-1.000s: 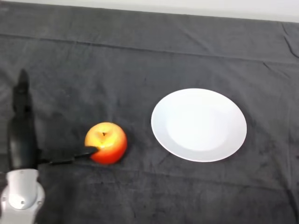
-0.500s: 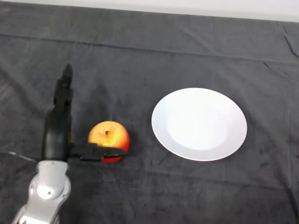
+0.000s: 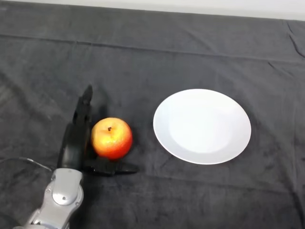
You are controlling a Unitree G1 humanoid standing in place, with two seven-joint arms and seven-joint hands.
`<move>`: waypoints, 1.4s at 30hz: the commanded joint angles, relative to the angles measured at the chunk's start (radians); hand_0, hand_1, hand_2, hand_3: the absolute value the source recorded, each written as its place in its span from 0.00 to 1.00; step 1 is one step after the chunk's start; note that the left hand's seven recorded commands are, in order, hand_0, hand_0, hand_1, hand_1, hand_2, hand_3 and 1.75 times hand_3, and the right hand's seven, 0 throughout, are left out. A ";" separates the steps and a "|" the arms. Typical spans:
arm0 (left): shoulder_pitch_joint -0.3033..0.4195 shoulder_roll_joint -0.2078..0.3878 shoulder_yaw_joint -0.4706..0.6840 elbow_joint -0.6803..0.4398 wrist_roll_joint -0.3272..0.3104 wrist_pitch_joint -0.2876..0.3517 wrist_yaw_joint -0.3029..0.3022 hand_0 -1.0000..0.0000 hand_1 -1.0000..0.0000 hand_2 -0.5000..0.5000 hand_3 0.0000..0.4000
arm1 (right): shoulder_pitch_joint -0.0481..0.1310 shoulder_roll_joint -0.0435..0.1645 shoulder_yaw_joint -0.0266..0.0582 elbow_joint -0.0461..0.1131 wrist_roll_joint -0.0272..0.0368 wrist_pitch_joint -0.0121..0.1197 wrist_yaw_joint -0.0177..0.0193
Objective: Move the apple to the plate
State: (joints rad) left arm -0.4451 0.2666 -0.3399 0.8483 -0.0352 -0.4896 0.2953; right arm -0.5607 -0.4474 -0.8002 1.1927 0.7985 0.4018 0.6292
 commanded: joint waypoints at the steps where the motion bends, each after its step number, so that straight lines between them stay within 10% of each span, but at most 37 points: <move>1: -0.051 0.013 -0.009 0.044 -0.001 -0.011 -0.008 0.00 0.00 0.50 1.00 | 0.000 -0.019 -0.0121 -0.008 -0.0027 0.005 -0.0098; 42: -0.195 -0.043 -0.138 -0.142 0.049 0.147 0.100 0.00 0.00 0.50 1.00 | -0.001 -0.020 -0.0118 -0.004 -0.0021 0.004 -0.0077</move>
State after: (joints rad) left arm -0.5861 0.2170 -0.4581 0.7452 0.0037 -0.3554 0.3874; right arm -0.5607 -0.4475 -0.8003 1.1927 0.7986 0.4018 0.6292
